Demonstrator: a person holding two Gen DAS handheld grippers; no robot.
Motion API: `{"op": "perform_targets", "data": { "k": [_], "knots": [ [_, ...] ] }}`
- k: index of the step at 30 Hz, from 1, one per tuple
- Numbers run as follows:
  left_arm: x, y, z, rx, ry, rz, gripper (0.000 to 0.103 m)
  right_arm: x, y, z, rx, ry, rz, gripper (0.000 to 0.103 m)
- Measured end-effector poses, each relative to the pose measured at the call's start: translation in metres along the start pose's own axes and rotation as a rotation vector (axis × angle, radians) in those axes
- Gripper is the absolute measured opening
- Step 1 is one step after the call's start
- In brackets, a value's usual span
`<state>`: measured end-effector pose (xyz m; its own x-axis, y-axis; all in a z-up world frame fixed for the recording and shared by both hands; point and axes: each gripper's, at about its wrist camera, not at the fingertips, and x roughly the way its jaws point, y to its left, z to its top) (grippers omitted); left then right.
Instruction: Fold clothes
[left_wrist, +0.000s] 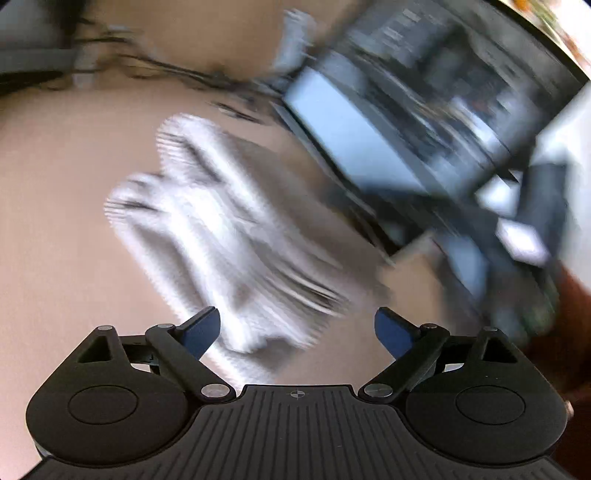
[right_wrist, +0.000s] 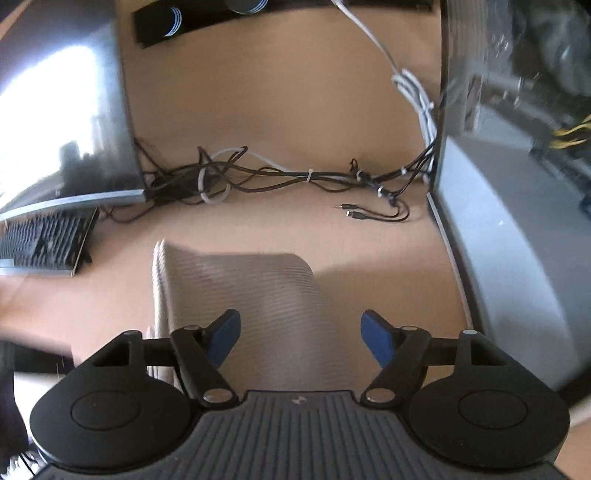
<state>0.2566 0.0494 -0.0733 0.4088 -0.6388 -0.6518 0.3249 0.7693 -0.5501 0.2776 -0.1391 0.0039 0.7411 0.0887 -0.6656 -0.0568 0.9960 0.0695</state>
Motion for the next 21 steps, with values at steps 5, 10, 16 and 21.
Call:
{"op": "perform_targets", "data": {
  "k": [5,10,16,21],
  "knots": [
    [0.010,0.030,0.008,-0.174,-0.027,0.048,0.078,-0.039,0.022,-0.038,-0.113,-0.056,0.050,0.074],
    [0.015,0.028,0.013,-0.195,-0.057,0.055,0.070,-0.041,0.071,-0.072,-0.383,-0.090,0.028,0.081],
    [0.006,0.035,0.015,-0.191,-0.066,0.106,0.070,-0.013,0.111,-0.088,-0.539,-0.129,-0.084,0.068],
    [0.001,0.044,0.007,-0.200,-0.052,0.122,0.070,-0.025,0.104,-0.081,-0.520,-0.180,-0.163,0.060]
  ]
}}
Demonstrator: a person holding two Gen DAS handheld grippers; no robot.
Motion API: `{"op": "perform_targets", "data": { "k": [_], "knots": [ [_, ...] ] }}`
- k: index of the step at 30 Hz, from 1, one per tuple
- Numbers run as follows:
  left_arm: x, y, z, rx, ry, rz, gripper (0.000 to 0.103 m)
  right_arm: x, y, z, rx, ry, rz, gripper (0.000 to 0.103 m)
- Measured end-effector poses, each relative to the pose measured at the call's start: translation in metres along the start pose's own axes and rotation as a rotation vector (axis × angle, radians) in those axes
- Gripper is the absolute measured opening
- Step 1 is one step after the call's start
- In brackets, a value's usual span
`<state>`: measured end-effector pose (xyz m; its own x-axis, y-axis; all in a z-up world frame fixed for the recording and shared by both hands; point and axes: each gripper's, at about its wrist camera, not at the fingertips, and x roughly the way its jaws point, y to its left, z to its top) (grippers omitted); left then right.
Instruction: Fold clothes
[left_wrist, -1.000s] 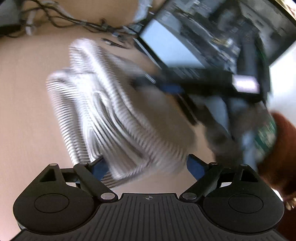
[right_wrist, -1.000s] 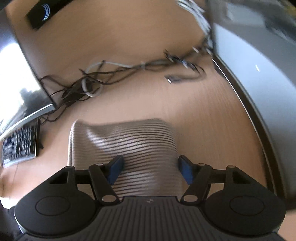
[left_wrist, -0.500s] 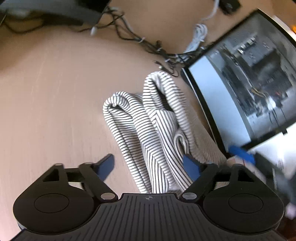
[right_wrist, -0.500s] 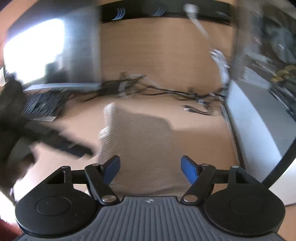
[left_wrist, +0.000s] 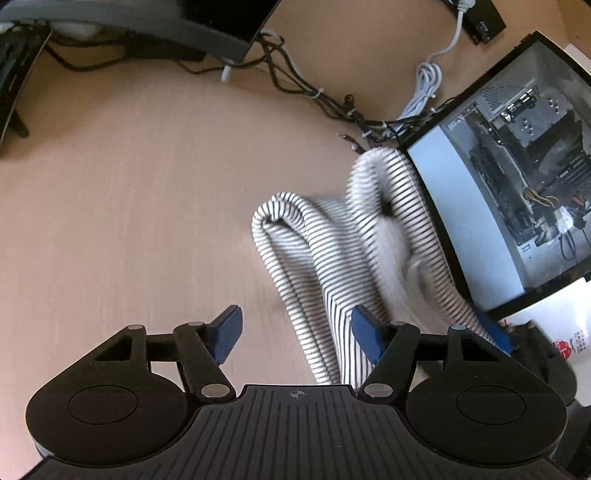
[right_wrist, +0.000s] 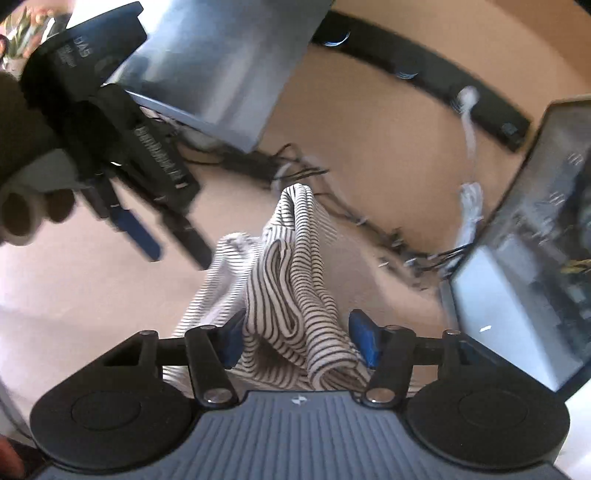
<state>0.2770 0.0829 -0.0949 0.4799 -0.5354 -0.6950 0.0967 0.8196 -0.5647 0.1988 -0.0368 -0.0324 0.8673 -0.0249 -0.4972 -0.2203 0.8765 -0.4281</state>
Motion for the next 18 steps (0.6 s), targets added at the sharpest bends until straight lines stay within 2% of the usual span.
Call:
{"op": "perform_targets", "data": {
  "k": [2,4,5,6,7,8,9,11,14,16,18],
  "knots": [
    [0.005,-0.002,-0.001,-0.001,0.010,-0.018,0.070,0.007,0.006,-0.006,-0.044,0.030,-0.013,0.068],
    [0.011,-0.006,-0.002,0.000,0.025,-0.039,0.070,0.014,0.014,-0.012,-0.090,0.042,-0.016,0.069],
    [0.015,-0.009,-0.004,0.008,0.039,-0.057,0.064,0.013,0.015,-0.013,-0.110,0.030,-0.025,0.066],
    [0.019,-0.012,-0.005,0.017,0.056,-0.077,0.060,0.012,0.015,-0.014,-0.127,0.019,-0.035,0.050],
    [0.023,-0.014,-0.007,0.026,0.072,-0.097,0.051,0.010,0.010,-0.012,-0.132,0.008,-0.047,0.039],
    [0.028,-0.017,-0.009,0.036,0.089,-0.117,0.045,0.008,0.002,-0.009,-0.130,-0.004,-0.060,0.037],
    [0.034,-0.021,-0.010,0.042,0.106,-0.145,0.036,0.006,-0.006,-0.006,-0.130,-0.017,-0.075,0.030],
    [0.048,-0.032,-0.013,0.062,0.118,-0.185,0.033,0.003,-0.027,0.006,-0.138,-0.037,-0.108,0.026],
    [0.068,-0.042,-0.016,0.061,0.138,-0.235,0.033,-0.013,-0.056,0.040,-0.088,-0.082,-0.043,0.023],
    [0.076,-0.044,-0.020,0.054,0.148,-0.254,0.033,-0.026,-0.056,0.054,-0.112,-0.110,0.028,0.023],
    [0.072,-0.042,-0.021,0.049,0.146,-0.258,0.033,-0.031,-0.044,0.054,-0.168,-0.099,0.098,0.023]
  ]
}}
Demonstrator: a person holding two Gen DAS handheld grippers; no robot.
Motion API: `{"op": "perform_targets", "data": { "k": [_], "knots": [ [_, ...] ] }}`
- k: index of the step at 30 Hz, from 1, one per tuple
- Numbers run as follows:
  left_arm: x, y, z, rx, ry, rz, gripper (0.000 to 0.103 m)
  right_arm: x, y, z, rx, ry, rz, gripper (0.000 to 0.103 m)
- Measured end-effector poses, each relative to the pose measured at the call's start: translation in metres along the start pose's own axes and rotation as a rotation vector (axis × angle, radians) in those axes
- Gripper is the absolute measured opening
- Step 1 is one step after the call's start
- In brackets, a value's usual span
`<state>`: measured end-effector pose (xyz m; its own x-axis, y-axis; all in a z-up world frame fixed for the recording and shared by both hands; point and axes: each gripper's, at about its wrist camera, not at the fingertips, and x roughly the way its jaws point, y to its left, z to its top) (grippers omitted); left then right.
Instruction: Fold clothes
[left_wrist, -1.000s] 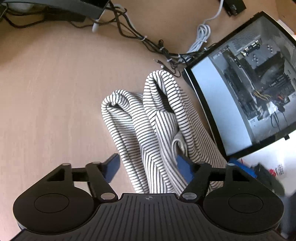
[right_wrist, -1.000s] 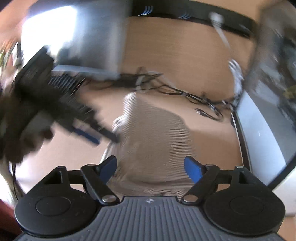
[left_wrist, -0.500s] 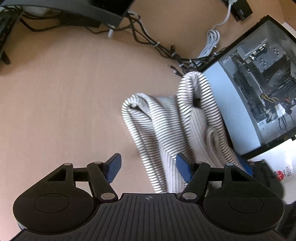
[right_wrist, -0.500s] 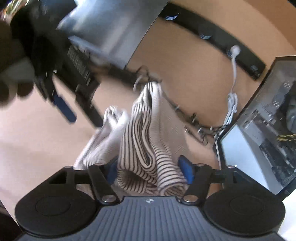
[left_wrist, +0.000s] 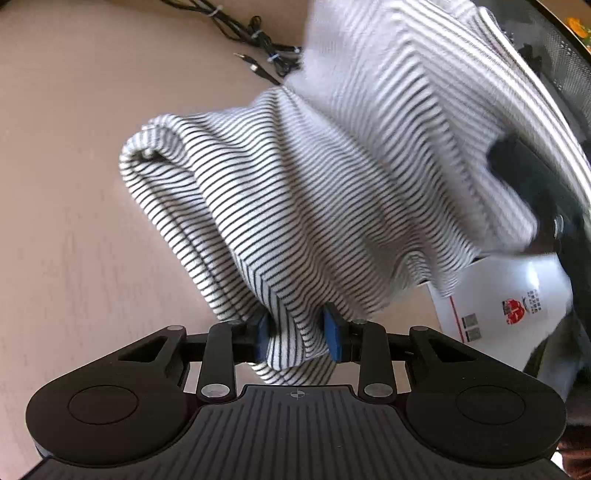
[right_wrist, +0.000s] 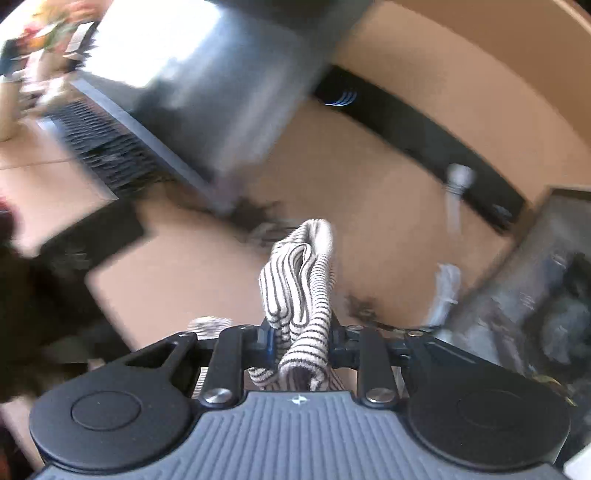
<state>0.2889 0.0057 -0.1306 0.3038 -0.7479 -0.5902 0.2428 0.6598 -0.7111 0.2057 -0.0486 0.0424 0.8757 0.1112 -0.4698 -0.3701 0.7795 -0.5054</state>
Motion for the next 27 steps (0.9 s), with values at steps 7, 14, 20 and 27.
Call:
{"op": "perform_targets", "data": {
  "k": [7,14,20,27],
  "knots": [
    [-0.049,0.023,-0.011,-0.063,-0.051,0.042,0.038,0.005,0.059,-0.039,-0.211,0.063,0.108,0.023],
    [-0.115,0.028,-0.001,-0.053,-0.174,0.104,0.045,0.006,0.121,-0.047,-0.337,0.072,0.122,0.025],
    [-0.155,0.013,0.018,0.014,-0.269,0.104,0.061,0.011,0.153,-0.035,-0.435,0.102,0.104,0.028],
    [-0.099,0.007,0.039,0.107,-0.136,0.158,0.043,0.010,0.155,-0.028,-0.358,0.126,0.117,0.036]
  ]
}}
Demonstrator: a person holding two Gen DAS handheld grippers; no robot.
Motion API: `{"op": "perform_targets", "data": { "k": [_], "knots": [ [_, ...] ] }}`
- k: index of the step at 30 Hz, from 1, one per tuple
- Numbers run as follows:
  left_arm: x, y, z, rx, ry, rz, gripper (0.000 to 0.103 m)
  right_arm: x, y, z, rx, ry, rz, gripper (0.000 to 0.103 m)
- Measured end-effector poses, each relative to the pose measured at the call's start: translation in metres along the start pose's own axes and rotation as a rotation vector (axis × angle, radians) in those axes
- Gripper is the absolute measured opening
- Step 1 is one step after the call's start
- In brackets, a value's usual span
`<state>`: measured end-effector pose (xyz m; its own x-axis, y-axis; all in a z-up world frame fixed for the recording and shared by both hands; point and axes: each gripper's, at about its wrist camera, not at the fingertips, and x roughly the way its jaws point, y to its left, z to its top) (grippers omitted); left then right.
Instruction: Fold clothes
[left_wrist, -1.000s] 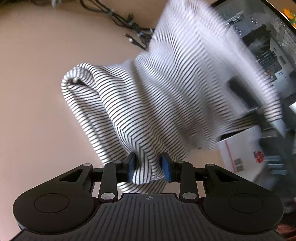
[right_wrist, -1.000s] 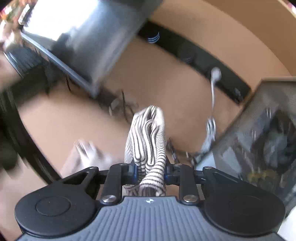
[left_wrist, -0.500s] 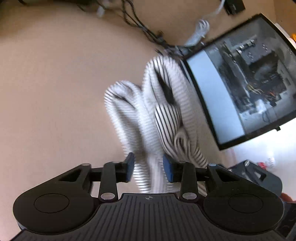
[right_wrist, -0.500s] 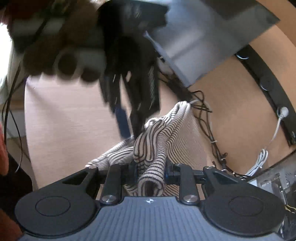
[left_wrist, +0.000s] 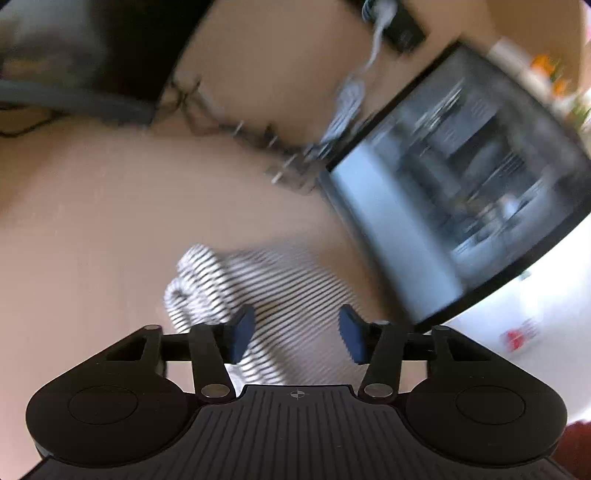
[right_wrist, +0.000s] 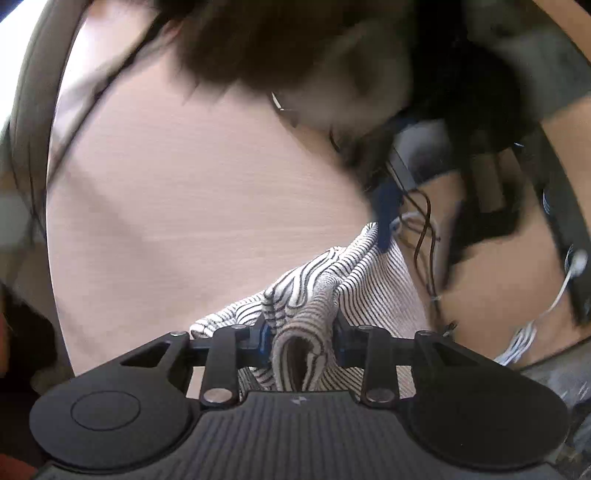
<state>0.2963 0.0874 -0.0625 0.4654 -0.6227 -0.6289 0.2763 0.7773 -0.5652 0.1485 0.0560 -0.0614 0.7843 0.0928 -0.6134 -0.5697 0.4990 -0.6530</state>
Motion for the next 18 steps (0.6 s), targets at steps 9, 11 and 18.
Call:
{"op": "perform_targets", "data": {
  "k": [9,11,18],
  "knots": [
    [0.011,0.016,-0.003,0.028,0.031,0.030,0.032,-0.047,-0.130,-0.053,0.695,-0.084,0.270,0.101],
    [0.012,0.016,-0.003,0.035,0.032,0.031,0.032,-0.028,-0.156,-0.081,0.917,-0.054,0.313,0.101],
    [0.015,0.022,0.000,0.008,0.040,0.018,0.033,0.045,-0.152,-0.153,1.395,0.079,0.515,0.092]
  ]
}}
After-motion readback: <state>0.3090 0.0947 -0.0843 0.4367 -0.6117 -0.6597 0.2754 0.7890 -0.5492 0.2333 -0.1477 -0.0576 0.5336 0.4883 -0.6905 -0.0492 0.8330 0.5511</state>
